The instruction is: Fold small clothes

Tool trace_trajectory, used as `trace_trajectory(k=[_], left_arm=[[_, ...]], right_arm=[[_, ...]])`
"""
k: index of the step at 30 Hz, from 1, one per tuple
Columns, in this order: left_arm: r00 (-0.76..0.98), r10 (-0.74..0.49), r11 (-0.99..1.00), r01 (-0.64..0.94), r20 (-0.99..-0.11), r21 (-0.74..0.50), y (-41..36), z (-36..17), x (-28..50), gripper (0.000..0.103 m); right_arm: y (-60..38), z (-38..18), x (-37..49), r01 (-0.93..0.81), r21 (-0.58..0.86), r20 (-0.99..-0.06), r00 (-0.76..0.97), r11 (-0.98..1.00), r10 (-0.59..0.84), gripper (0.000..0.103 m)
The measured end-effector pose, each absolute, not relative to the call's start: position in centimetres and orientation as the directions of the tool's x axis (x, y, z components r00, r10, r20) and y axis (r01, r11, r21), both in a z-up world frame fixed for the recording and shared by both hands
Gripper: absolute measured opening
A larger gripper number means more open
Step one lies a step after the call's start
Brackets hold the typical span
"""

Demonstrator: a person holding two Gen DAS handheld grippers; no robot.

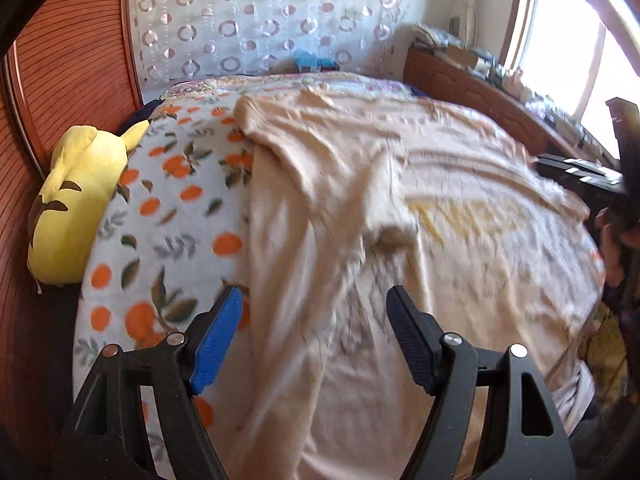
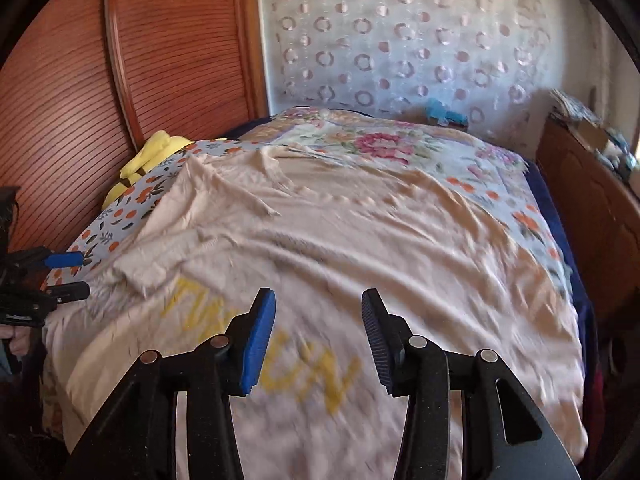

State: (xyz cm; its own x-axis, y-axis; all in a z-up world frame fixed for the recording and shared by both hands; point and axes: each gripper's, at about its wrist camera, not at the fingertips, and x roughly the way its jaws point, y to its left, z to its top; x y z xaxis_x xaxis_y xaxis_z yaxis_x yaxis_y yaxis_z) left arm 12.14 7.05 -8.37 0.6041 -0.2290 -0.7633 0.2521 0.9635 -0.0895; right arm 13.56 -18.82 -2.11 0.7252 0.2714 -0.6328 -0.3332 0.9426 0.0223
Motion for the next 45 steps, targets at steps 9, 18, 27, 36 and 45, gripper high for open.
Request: trace_trajectory(k=[9, 18, 27, 36, 45], left_arm=[[0.636, -0.101, 0.976, 0.212, -0.765, 0.048, 6.6, -8.9, 12.5, 0.008], [0.681, -0.080, 0.985, 0.164, -0.728, 0.045, 9.3, -5.7, 10.9, 0.019], [0.707, -0.177, 0.975, 0.221, -0.685, -0.024, 7.4, -3.8, 10.8, 0.080], [0.630, -0.294, 0.934, 0.350, -0.719, -0.076, 0.6, -6.0, 13.2, 0.080], [0.575, -0.323, 0.909, 0.411, -0.752, -0.076, -3.9, -7.9, 14.6, 0.080]], right_arm=[[-27.5, -4.6, 8.0, -0.173, 0.066, -0.675, 0.717, 0.983, 0.172, 0.047], [-29.7, -5.1, 4.1, -0.119, 0.130, -0.666, 0.725, 0.984, 0.176, 0.047], [-33.5, -3.7, 1.7, -0.091, 0.087, -0.619, 0.775, 0.992, 0.125, 0.064], [-36.0, -4.9, 1.3, -0.018, 0.019, -0.662, 0.749, 1.000, 0.026, 0.073], [-38.8, -4.3, 2.7, 0.038, 0.185, -0.658, 0.747, 0.982, 0.095, 0.066]])
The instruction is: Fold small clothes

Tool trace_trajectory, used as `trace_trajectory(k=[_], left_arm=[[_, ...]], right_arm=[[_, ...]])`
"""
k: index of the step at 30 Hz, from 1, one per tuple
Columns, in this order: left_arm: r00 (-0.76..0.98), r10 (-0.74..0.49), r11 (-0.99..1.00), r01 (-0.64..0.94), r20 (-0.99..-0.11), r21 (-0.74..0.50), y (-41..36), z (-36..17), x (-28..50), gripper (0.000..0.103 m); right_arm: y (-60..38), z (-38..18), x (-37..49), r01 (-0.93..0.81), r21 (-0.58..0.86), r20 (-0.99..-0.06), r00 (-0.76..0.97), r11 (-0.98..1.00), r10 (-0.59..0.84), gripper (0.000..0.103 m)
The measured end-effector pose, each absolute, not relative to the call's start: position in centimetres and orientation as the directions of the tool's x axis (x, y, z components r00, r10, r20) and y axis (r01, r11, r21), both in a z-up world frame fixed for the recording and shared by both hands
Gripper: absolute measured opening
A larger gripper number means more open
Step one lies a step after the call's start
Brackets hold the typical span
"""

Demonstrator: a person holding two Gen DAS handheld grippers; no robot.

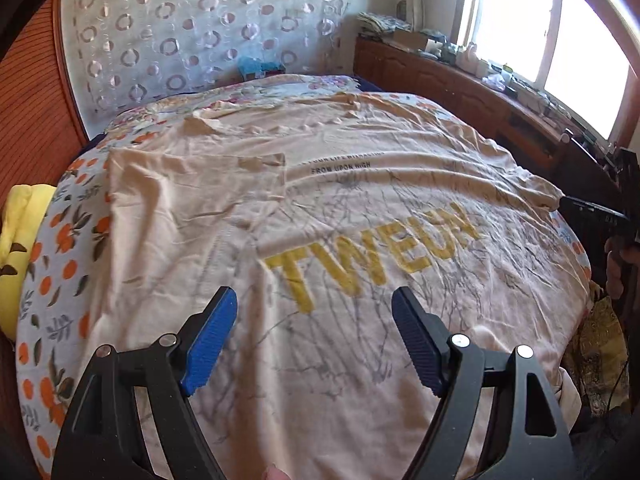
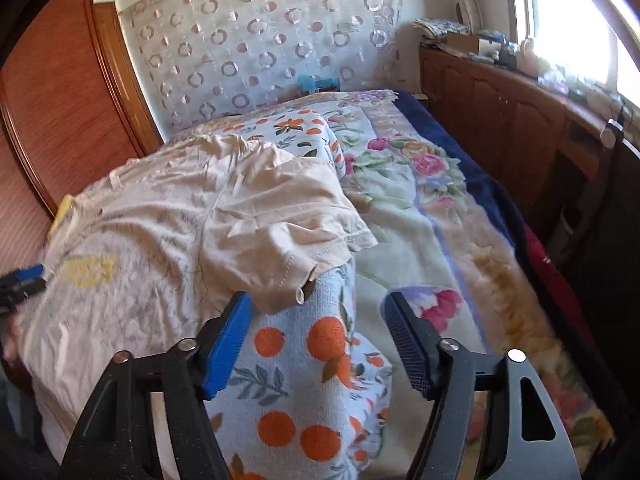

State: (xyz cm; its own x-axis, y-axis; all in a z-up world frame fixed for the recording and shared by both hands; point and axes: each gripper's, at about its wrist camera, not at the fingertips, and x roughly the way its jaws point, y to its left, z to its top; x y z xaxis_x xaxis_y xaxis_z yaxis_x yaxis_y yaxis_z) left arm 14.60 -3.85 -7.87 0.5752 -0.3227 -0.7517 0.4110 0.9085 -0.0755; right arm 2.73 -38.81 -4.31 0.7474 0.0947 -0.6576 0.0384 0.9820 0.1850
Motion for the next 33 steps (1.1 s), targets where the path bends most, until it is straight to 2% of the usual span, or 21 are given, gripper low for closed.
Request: trace_trajectory(k=[5, 10, 16, 24, 27, 31, 33], left_arm=[[0.558, -0.290, 0.908, 0.417, -0.777, -0.039, -5.3, -9.5, 15.2, 0.081], [0.577, -0.282, 0.912, 0.409, -0.766, -0.027, -5.3, -9.6, 14.7, 0.081], [0.585, -0.273, 0.912, 0.411, -0.764, -0.012, -5.3, -9.7, 14.4, 0.081], [0.584, -0.278, 0.909, 0.417, -0.763, -0.012, -5.3, -9.8, 14.7, 0.081], [0.584, -0.280, 0.908, 0.419, -0.762, -0.012, -5.3, -9.8, 14.7, 0.081], [0.584, -0.282, 0.907, 0.421, -0.761, -0.013, -5.4, -9.8, 14.7, 0.081], [0.585, -0.282, 0.907, 0.421, -0.760, -0.013, -5.4, -9.8, 14.6, 0.081]], right_arm=[[-38.3, -4.5, 3.3, 0.033, 0.188, -0.659, 0.745, 0.982, 0.101, 0.051], [-37.7, -4.8, 4.4, 0.041, 0.165, -0.673, 0.735, 0.986, 0.082, 0.027], [-37.5, -4.5, 5.6, 0.042, 0.164, -0.681, 0.728, 0.986, 0.082, 0.006], [-33.5, 0.0, 7.8, -0.064, 0.122, -0.601, 0.789, 0.990, 0.126, 0.003], [-29.8, 1.0, 8.2, -0.178, 0.126, -0.577, 0.787, 0.976, 0.218, 0.002], [-24.6, -0.8, 7.8, -0.342, 0.174, -0.605, 0.702, 0.923, 0.375, 0.002], [-23.5, -2.6, 7.5, -0.366, 0.196, -0.637, 0.657, 0.910, 0.402, 0.002]])
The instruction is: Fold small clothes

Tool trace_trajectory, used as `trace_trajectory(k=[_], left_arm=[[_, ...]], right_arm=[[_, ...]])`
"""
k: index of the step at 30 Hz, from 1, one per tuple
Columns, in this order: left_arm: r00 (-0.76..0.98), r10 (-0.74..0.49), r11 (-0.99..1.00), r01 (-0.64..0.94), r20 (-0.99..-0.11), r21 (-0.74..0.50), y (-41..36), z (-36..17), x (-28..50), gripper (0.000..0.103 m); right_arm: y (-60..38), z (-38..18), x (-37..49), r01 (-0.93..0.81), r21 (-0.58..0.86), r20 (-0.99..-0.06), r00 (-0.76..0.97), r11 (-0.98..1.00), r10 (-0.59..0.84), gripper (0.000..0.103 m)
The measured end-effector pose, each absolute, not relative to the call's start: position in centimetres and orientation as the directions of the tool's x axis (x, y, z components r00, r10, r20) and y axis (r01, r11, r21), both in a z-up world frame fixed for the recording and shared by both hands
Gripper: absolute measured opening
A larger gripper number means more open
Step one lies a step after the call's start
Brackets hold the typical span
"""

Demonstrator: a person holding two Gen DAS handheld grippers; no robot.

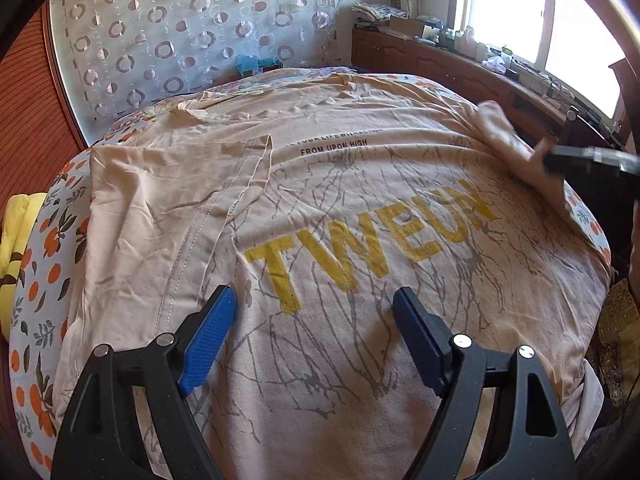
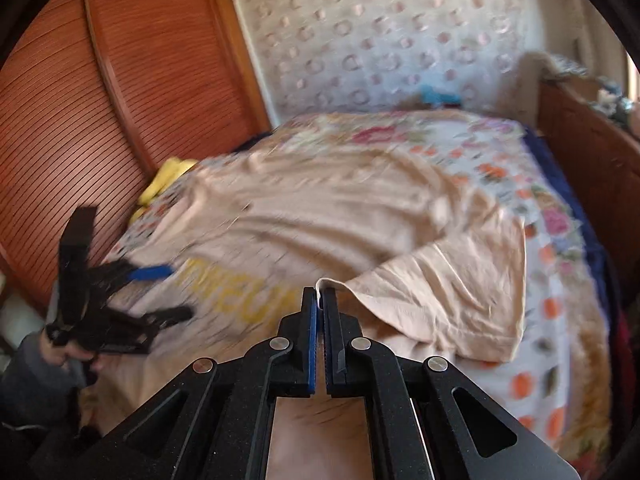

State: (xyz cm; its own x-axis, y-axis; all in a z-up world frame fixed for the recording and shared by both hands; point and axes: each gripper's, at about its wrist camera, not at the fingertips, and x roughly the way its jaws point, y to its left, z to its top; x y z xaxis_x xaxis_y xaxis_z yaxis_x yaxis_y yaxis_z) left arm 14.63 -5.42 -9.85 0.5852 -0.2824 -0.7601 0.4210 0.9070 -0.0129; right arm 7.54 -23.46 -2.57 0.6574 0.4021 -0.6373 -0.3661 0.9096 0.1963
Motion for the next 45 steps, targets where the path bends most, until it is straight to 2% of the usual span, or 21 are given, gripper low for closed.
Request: trace_trajectory(k=[5, 7, 8, 10, 12, 14, 20, 22, 24, 26, 27, 28, 34, 38, 45], left_arm=[[0.586, -0.283, 0.907, 0.421, -0.760, -0.013, -5.4, -9.9, 14.5, 0.081], [0.586, -0.283, 0.907, 0.421, -0.759, -0.013, -5.4, -9.9, 14.5, 0.081], [0.586, -0.283, 0.907, 0.421, -0.759, -0.014, -5.4, -9.9, 14.5, 0.081], [0.587, -0.282, 0.907, 0.420, -0.759, -0.012, -5.4, -9.9, 14.5, 0.081], [0.586, -0.283, 0.907, 0.421, -0.759, -0.013, -5.4, -9.9, 14.5, 0.081], [0.586, -0.283, 0.907, 0.421, -0.759, -0.013, -5.4, -9.9, 14.5, 0.081], [0.586, -0.283, 0.907, 0.422, -0.759, -0.013, -5.4, -9.9, 14.5, 0.081], [0.586, -0.283, 0.907, 0.421, -0.759, -0.013, -5.4, -9.9, 14.5, 0.081], [0.586, -0.283, 0.907, 0.421, -0.759, -0.013, -5.4, -9.9, 14.5, 0.081], [0.587, -0.283, 0.907, 0.421, -0.759, -0.012, -5.4, -9.9, 14.5, 0.081], [0.586, -0.284, 0.907, 0.422, -0.759, -0.013, -5.4, -9.9, 14.5, 0.081], [0.586, -0.283, 0.907, 0.422, -0.759, -0.013, -5.4, -9.9, 14.5, 0.081], [0.587, -0.284, 0.907, 0.420, -0.758, -0.014, -5.4, -9.9, 14.5, 0.081], [0.587, -0.285, 0.907, 0.420, -0.758, -0.016, -5.3, -9.9, 14.5, 0.081], [0.589, -0.283, 0.908, 0.420, -0.757, -0.013, -5.4, -9.8, 14.4, 0.081]], right_arm=[[-24.3, -4.1, 7.3, -0.322, 0.160, -0.671, 0.657, 0.933, 0.343, 0.003], [-25.2, -3.6, 7.0, -0.294, 0.149, -0.662, 0.680, 0.944, 0.316, 0.022], [-25.8, -3.2, 6.8, -0.286, 0.143, -0.649, 0.695, 0.948, 0.308, 0.027], [-26.4, -2.6, 6.1, -0.272, 0.128, -0.633, 0.718, 0.954, 0.289, 0.055], [-27.3, -2.4, 5.7, -0.233, 0.095, -0.621, 0.746, 0.968, 0.240, 0.057], [-28.5, -2.6, 6.4, -0.192, 0.103, -0.621, 0.754, 0.976, 0.214, 0.057], [-31.2, -5.3, 11.0, -0.066, 0.106, -0.698, 0.705, 0.992, 0.122, 0.057], [-31.1, -6.0, 12.3, -0.064, 0.104, -0.720, 0.683, 0.992, 0.120, 0.043], [-30.5, -6.3, 13.3, -0.081, 0.076, -0.738, 0.665, 0.994, 0.110, 0.037], [-29.9, -6.1, 14.0, -0.107, 0.064, -0.752, 0.648, 0.992, 0.118, 0.022], [-29.7, -5.7, 14.2, -0.116, 0.067, -0.758, 0.640, 0.991, 0.126, 0.010], [-29.4, -5.5, 14.5, -0.130, 0.067, -0.759, 0.636, 0.989, 0.135, 0.005], [-28.1, -1.0, 16.5, -0.193, 0.067, -0.695, 0.695, 0.979, 0.185, 0.004], [-24.4, 2.0, 18.1, -0.293, 0.057, -0.660, 0.706, 0.954, 0.256, 0.004], [-17.6, 1.9, 22.1, -0.417, -0.017, -0.692, 0.661, 0.909, 0.291, 0.004]])
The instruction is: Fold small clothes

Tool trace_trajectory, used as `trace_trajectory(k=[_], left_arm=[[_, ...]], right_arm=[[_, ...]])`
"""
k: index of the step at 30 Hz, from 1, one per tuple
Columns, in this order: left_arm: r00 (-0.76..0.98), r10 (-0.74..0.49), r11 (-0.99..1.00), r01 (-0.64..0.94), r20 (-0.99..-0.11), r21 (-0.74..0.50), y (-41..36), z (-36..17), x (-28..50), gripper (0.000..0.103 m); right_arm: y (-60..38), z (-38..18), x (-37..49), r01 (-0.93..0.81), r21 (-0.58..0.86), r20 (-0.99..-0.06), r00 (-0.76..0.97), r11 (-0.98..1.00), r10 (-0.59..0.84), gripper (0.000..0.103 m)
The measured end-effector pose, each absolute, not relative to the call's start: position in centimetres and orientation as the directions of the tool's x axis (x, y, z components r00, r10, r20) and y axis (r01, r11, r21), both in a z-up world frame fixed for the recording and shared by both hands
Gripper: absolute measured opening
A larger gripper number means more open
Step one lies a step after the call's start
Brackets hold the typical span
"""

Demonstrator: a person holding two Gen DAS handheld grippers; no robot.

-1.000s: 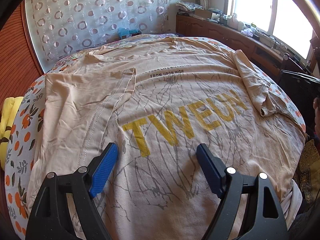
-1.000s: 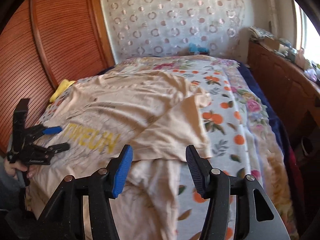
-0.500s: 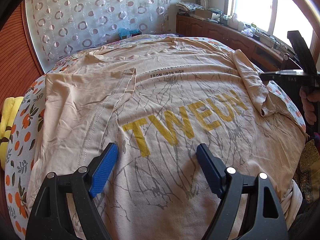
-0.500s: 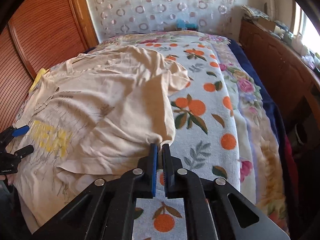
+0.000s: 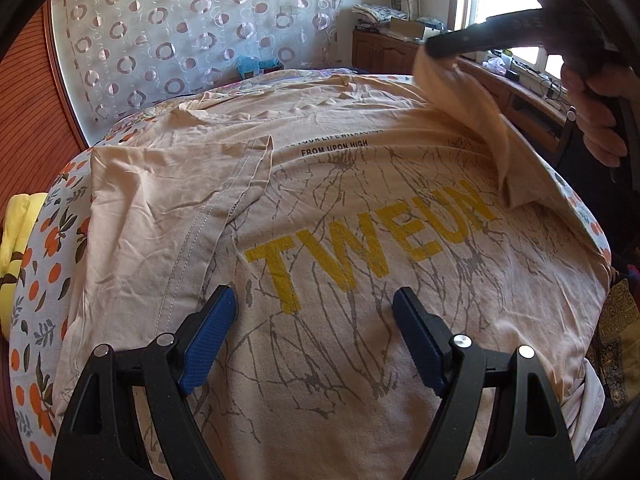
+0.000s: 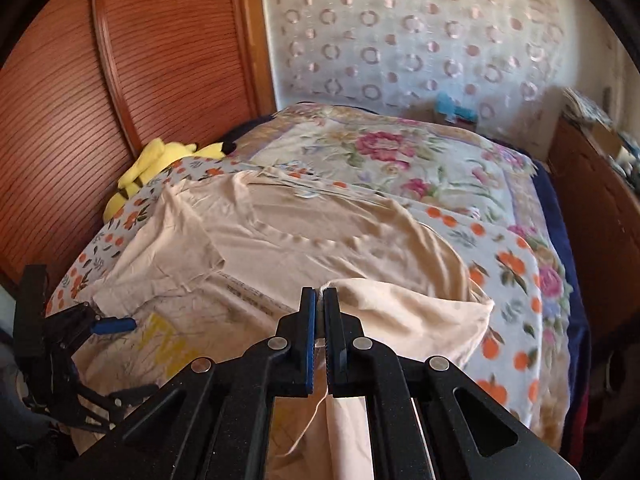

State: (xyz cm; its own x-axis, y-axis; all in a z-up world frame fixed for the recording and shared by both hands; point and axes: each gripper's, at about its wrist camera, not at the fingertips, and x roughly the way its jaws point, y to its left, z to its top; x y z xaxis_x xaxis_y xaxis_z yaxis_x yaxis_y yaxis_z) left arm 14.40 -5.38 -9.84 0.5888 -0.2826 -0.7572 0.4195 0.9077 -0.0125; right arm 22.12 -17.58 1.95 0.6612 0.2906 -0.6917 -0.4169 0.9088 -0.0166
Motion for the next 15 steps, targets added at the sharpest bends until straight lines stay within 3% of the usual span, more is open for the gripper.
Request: trace_trajectory(k=[3, 5, 10, 15], left_arm=[[0.590, -0.283, 0.908, 0.419, -0.756, -0.013, -5.4, -9.8, 14.4, 0.081], [0.591, -0.283, 0.908, 0.418, -0.756, -0.014, -5.3, -9.8, 14.3, 0.081], [0.590, -0.283, 0.908, 0.418, -0.756, -0.014, -5.4, -9.8, 14.3, 0.081], [0.591, -0.281, 0.908, 0.418, -0.756, -0.011, -5.4, -9.8, 14.3, 0.081]], right_arm=[[-16.7, 0.2, 23.9, -0.452, 0.001, -0.734, 0.606, 0.892, 0.307, 0.004], [-16.5, -0.5, 24.5, -0.472, 0.016, -0.749, 0.578, 0.881, 0.323, 0.011], [-19.3, 0.5, 23.9, -0.430, 0.025, -0.710, 0.628, 0.902, 0.319, 0.039], [-23.5, 0.1, 23.2, -0.305, -0.008, -0.694, 0.687, 0.952, 0.214, 0.043]])
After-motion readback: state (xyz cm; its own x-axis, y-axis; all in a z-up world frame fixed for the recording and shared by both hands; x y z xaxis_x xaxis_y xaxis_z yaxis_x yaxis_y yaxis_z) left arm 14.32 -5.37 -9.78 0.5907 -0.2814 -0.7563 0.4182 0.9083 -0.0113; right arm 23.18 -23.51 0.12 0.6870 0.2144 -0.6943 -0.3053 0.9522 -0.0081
